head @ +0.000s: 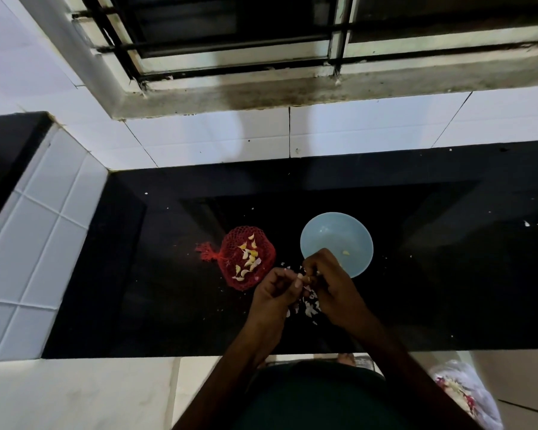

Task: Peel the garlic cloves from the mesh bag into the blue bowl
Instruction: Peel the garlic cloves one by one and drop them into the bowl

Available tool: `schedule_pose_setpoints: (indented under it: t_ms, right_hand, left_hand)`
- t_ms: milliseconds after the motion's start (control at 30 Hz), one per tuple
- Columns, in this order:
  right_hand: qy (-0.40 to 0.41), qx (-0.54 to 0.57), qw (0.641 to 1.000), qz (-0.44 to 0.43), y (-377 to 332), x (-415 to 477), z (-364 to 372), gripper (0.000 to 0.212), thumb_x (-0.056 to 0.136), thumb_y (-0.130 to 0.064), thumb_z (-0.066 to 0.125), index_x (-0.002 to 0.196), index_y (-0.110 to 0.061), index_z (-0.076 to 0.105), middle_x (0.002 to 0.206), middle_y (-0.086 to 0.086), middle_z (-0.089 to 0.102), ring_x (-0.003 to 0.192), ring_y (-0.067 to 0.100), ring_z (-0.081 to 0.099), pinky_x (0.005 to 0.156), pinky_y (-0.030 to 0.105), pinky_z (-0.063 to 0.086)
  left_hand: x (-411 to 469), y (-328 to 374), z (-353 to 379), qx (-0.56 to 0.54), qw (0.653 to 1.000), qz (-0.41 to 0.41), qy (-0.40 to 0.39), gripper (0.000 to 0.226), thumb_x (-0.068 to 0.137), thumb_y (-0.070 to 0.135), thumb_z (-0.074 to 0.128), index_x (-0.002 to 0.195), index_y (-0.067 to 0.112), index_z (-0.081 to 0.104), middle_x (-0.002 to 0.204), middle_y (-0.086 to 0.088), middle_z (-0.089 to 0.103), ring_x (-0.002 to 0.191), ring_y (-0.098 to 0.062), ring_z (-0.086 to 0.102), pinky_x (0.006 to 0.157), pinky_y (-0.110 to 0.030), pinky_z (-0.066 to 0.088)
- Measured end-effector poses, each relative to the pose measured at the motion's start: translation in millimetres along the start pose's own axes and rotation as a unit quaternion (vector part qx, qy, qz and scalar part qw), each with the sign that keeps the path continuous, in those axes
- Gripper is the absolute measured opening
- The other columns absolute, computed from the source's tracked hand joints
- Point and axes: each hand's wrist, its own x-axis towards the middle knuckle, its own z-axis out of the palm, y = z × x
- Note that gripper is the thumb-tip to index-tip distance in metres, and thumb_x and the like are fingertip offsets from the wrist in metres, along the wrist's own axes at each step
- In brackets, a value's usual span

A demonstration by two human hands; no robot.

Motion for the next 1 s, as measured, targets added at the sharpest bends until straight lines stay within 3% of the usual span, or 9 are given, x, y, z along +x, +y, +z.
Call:
schedule_pose_setpoints:
  t_ms: [167,333,467,633,800,900,1000]
  right_hand:
    - [0.003,0.022,1.0,-0.007,-3,0,-1,0.022,0.092,0.013,0.057,0.09,-0.008,0.051,0.097,0.0,0.048,0.088,0.025,0.052,0.068,0.04,0.048]
    - [0.014,0.115,0.991,0.064,-11,-4,-2,0.012,0.096,-0.002,0.064,0.096,-0.011,0.056,0.095,0.0,0.057,0.082,0.022,0.064,0.069,0.042,0.057]
    - [0.008,0.141,0.985,0.102,-12,-3,-3,0.017,0.092,-0.012,0.071,0.107,-0.018,0.065,0.1,-0.004,0.067,0.093,0.019,0.069,0.079,0.041,0.061]
    - [-0.005,0.179,0.974,0.141,-13,2,-11,0.014,0.088,-0.01,0.075,0.1,-0.011,0.068,0.091,0.004,0.071,0.082,0.021,0.072,0.075,0.037,0.061]
    - [-0.098,0.158,0.974,0.132,-9,11,-27,0.013,0.088,-0.002,0.073,0.092,-0.011,0.065,0.088,0.003,0.068,0.082,0.018,0.069,0.075,0.024,0.053]
    - [-0.152,0.127,0.971,0.132,-11,14,-34,0.02,0.088,-0.003,0.073,0.087,-0.02,0.062,0.087,-0.003,0.066,0.082,0.011,0.066,0.074,0.021,0.052]
    - [-0.182,0.104,0.973,0.096,-13,16,-36,0.024,0.091,-0.004,0.07,0.088,-0.024,0.057,0.088,-0.006,0.059,0.081,0.008,0.063,0.073,0.02,0.05]
  left_hand:
    - [0,1,-1,0.054,0.998,0.038,0.004,0.033,0.091,0.016,0.065,0.122,0.004,0.064,0.114,-0.014,0.073,0.096,-0.023,0.069,0.086,-0.033,0.057]
    - [-1,2,-7,0.067,0.997,0.041,0.013,0.022,0.094,0.013,0.062,0.113,0.001,0.065,0.105,-0.014,0.073,0.093,-0.024,0.069,0.086,-0.036,0.057]
    - [-3,4,-8,0.081,0.996,0.041,0.014,0.026,0.093,0.012,0.062,0.114,-0.005,0.062,0.107,-0.01,0.074,0.1,-0.022,0.07,0.086,-0.031,0.057]
    - [-4,10,-6,0.119,0.992,0.042,-0.011,0.02,0.094,0.01,0.063,0.11,0.0,0.064,0.103,-0.008,0.075,0.097,-0.022,0.071,0.087,-0.033,0.058]
    - [-6,15,-2,0.132,0.99,0.04,-0.035,0.035,0.093,0.003,0.066,0.125,0.003,0.051,0.101,-0.016,0.075,0.096,-0.027,0.073,0.087,-0.034,0.059]
    - [-5,15,-3,0.148,0.986,0.055,-0.052,0.033,0.093,0.001,0.067,0.122,0.002,0.05,0.102,-0.027,0.071,0.097,-0.034,0.071,0.09,-0.045,0.057]
    - [-4,15,1,0.149,0.985,0.066,-0.058,0.032,0.092,0.003,0.071,0.116,-0.001,0.05,0.1,-0.029,0.069,0.093,-0.034,0.07,0.088,-0.047,0.056]
